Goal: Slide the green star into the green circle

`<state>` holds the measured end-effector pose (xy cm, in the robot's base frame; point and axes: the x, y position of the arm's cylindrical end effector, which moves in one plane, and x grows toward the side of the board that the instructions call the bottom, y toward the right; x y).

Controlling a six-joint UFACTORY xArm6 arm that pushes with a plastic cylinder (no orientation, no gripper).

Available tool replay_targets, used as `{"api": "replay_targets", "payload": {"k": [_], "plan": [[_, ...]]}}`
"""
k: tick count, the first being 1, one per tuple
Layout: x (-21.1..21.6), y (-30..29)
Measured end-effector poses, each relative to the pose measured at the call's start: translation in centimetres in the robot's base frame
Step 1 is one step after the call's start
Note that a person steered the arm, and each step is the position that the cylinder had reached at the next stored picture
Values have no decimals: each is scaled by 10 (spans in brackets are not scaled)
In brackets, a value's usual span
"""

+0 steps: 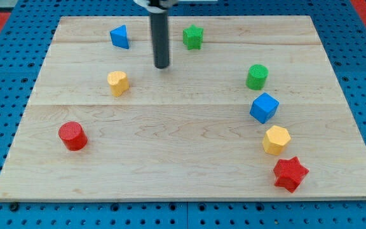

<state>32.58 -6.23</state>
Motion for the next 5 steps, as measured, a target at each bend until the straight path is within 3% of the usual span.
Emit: {"api": "replay_targets", "payload": {"k": [2,3,5], "plan": [[-81,9],[-76,64],[-21,126]]}}
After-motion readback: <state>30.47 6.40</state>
